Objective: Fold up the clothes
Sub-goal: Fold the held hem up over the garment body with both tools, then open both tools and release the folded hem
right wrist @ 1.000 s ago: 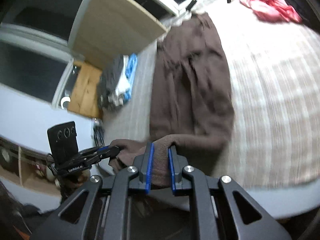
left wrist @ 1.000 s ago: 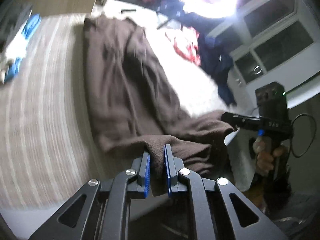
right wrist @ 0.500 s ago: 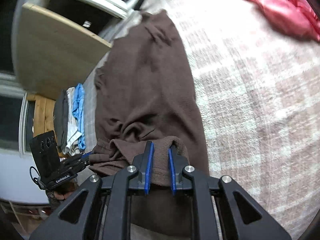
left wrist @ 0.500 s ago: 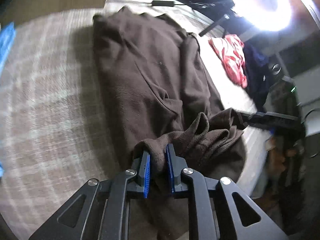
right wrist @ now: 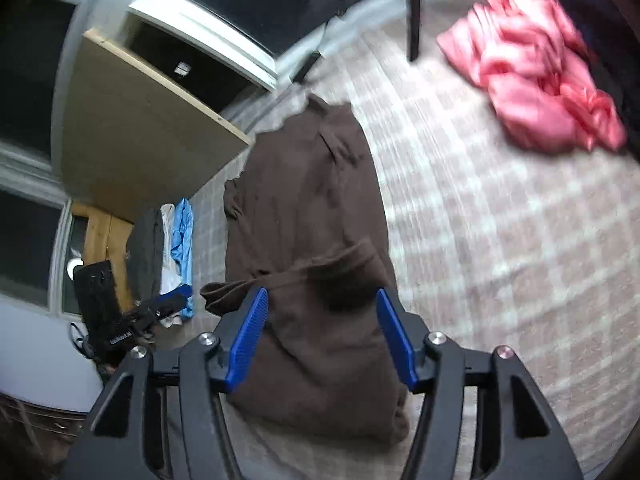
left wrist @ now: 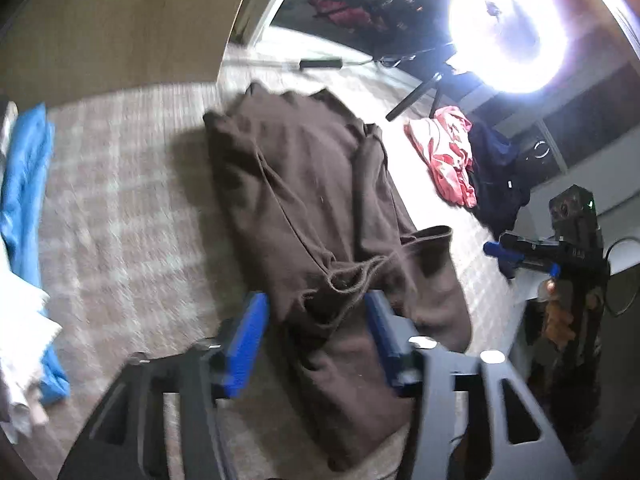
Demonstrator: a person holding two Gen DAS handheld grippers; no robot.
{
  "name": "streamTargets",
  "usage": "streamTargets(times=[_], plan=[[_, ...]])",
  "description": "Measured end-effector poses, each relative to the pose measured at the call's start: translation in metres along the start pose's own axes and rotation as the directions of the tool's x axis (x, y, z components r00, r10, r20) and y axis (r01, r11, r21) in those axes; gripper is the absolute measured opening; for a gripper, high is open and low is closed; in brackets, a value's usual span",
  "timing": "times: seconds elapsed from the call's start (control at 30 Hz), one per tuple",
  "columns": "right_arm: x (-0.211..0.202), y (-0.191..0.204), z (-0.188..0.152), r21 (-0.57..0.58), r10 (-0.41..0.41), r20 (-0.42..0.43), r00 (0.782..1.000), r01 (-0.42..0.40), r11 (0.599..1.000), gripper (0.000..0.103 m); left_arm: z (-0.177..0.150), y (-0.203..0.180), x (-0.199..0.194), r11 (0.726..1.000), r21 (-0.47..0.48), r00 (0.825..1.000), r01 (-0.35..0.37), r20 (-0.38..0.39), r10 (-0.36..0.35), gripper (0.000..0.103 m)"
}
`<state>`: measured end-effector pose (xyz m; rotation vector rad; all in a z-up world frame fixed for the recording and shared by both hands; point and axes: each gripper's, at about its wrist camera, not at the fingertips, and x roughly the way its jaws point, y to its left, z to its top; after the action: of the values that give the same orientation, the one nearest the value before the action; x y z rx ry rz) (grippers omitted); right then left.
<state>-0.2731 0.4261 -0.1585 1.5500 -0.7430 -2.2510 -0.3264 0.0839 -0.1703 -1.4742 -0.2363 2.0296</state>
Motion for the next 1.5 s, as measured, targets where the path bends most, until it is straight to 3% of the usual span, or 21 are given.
streamTargets(times=[0.03,0.07,0.17,0.23,0.33,0.4,0.43,0.5,0.57,0.6,0.67,0.77,0.83,0.9,0.97,1.03,1.1,1.2,1.33,1.43,1.5], plan=[[0.005,0.008,-0.007,-0.071,-0.072,-0.003,0.997,0.072,0.995,0.051,-0.005,-0.007,-0.001,0.999,0.037,1.0,0.003,0.006,-0.003,0.026],[0.009,0.016,-0.014,-0.142,-0.144,-0.002,0.99,0.143,0.98,0.04,-0.008,-0.014,0.0,0.998,0.069,1.0,-0.012,0.002,0.012,0.026],[0.023,0.03,-0.032,-0.3,-0.315,0.023,0.949,0.307,0.903,0.038,-0.02,-0.027,0.016,0.976,0.158,0.988,-0.152,0.007,0.153,0.032],[0.03,0.02,-0.036,-0.289,-0.321,0.013,0.947,0.311,0.905,0.042,-0.026,-0.029,0.029,0.951,0.212,0.974,-0.227,0.02,0.228,0.041],[0.04,0.005,-0.03,-0.237,-0.269,-0.007,0.963,0.26,0.936,0.044,-0.022,-0.027,0.047,0.924,0.264,0.96,-0.278,0.035,0.279,0.042],[0.048,0.004,-0.025,-0.246,-0.267,-0.001,0.964,0.258,0.934,0.044,-0.014,-0.025,0.058,0.907,0.291,0.952,-0.304,0.061,0.299,0.044],[0.054,0.005,-0.023,-0.263,-0.289,0.005,0.957,0.28,0.923,0.044,-0.006,-0.019,0.065,0.89,0.285,0.934,-0.356,0.074,0.35,0.046],[0.066,0.004,-0.021,-0.3,-0.374,-0.001,0.927,0.356,0.885,0.044,0.005,-0.007,0.067,0.919,0.229,0.946,-0.32,0.036,0.321,0.047],[0.06,0.006,-0.023,-0.308,-0.386,0.016,0.922,0.372,0.876,0.044,0.007,0.001,0.051,0.931,0.196,0.952,-0.307,0.062,0.3,0.047],[0.057,0.007,-0.024,-0.313,-0.39,0.026,0.92,0.378,0.871,0.044,0.005,0.003,0.043,0.924,0.191,0.943,-0.332,0.084,0.321,0.045],[0.04,0.018,-0.031,-0.325,-0.349,0.074,0.934,0.353,0.877,0.044,0.001,0.01,0.025,0.926,0.16,0.939,-0.343,0.102,0.33,0.043],[0.024,0.034,-0.042,-0.354,-0.274,0.102,0.956,0.292,0.889,0.042,-0.012,0.001,0.009,0.97,0.162,0.983,-0.179,0.078,0.169,0.043],[0.038,0.041,-0.048,-0.388,-0.247,0.05,0.968,0.247,0.888,0.04,-0.022,-0.015,0.018,0.963,0.241,0.993,-0.119,0.047,0.111,0.043],[0.064,0.039,-0.051,-0.408,-0.297,0.017,0.955,0.278,0.87,0.04,-0.026,-0.019,0.039,0.952,0.269,0.989,-0.144,0.018,0.144,0.045],[0.088,0.031,-0.051,-0.396,-0.338,-0.024,0.941,0.301,0.868,0.041,-0.026,-0.005,0.071,0.953,0.233,0.975,-0.194,-0.062,0.214,0.046],[0.08,0.035,-0.049,-0.404,-0.343,-0.039,0.939,0.299,0.864,0.041,-0.027,0.003,0.082,0.961,0.207,0.973,-0.181,-0.104,0.205,0.05],[0.072,0.04,-0.047,-0.413,-0.348,-0.051,0.936,0.297,0.861,0.041,-0.023,0.001,0.066,0.962,0.206,0.976,-0.178,-0.088,0.2,0.045],[0.027,0.053,-0.027,-0.439,-0.331,0.003,0.944,0.299,0.847,0.041,-0.01,-0.004,0.025,0.964,0.205,0.982,-0.171,-0.038,0.183,0.044],[-0.028,0.073,0.01,-0.471,-0.317,0.088,0.944,0.32,0.822,0.041,0.034,-0.004,-0.033,0.939,0.213,0.962,-0.272,0.08,0.26,0.046],[-0.034,0.081,0.055,-0.508,-0.328,0.146,0.933,0.355,0.785,0.041,0.065,-0.002,-0.034,0.926,0.213,0.95,-0.311,0.087,0.299,0.046],[-0.015,0.076,0.073,-0.515,-0.329,0.134,0.935,0.349,0.783,0.041,0.08,0.004,-0.014,0.93,0.203,0.952,-0.308,0.06,0.302,0.046]])
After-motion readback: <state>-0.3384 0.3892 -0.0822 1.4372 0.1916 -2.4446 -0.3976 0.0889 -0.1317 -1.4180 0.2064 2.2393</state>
